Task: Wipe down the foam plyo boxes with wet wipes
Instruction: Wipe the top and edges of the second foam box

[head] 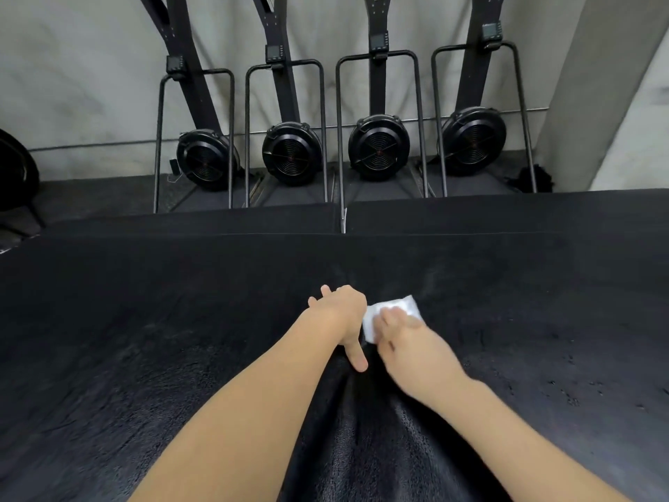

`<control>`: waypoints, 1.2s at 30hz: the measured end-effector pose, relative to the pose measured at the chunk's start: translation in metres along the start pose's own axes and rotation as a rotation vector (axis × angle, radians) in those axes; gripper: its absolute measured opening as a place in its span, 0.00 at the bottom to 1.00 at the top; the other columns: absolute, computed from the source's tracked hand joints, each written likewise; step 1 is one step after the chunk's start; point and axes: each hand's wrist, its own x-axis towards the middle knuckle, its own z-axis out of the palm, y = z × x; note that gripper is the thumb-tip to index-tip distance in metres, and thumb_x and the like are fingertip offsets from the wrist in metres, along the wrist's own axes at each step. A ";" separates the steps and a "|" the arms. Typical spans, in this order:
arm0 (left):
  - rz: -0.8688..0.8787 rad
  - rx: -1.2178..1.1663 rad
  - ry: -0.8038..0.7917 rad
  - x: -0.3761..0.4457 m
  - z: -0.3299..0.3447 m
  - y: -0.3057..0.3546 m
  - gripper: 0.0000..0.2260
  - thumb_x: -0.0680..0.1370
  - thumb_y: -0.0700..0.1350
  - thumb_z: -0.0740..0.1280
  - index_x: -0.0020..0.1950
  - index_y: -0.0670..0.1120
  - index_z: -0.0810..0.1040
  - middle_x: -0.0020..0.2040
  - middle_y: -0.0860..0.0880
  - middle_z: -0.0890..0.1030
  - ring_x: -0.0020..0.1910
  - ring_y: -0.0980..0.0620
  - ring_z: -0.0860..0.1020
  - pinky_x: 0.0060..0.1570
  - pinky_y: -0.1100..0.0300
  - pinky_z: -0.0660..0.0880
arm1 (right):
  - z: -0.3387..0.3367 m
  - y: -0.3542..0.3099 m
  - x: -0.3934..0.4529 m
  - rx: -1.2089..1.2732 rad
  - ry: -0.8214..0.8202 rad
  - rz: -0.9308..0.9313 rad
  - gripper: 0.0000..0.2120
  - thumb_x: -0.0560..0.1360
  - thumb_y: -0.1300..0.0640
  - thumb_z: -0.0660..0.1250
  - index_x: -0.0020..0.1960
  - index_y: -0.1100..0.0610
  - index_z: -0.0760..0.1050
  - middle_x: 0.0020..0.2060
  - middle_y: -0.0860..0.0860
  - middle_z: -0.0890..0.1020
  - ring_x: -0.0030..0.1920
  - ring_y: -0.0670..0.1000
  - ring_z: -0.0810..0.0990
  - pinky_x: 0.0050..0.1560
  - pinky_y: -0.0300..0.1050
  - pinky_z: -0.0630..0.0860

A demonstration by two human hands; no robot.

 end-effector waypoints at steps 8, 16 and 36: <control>0.014 -0.062 0.002 0.001 0.001 -0.003 0.42 0.62 0.58 0.83 0.64 0.35 0.71 0.62 0.39 0.73 0.73 0.31 0.64 0.67 0.37 0.71 | -0.021 0.045 -0.007 -0.044 0.070 0.018 0.08 0.79 0.50 0.61 0.57 0.49 0.73 0.52 0.44 0.78 0.51 0.49 0.80 0.41 0.44 0.78; 0.009 -0.001 0.007 0.006 0.000 -0.002 0.45 0.62 0.62 0.82 0.65 0.33 0.70 0.63 0.39 0.72 0.72 0.32 0.67 0.63 0.38 0.75 | -0.035 0.062 -0.022 -0.197 -0.081 0.212 0.17 0.83 0.53 0.52 0.69 0.54 0.69 0.64 0.50 0.74 0.65 0.53 0.73 0.54 0.49 0.77; 0.025 -0.076 0.075 0.001 0.009 -0.007 0.45 0.61 0.62 0.82 0.69 0.42 0.67 0.59 0.47 0.71 0.71 0.39 0.65 0.56 0.47 0.72 | -0.061 0.039 -0.075 -0.144 0.047 0.076 0.10 0.66 0.56 0.76 0.46 0.52 0.80 0.41 0.47 0.81 0.33 0.51 0.81 0.24 0.39 0.69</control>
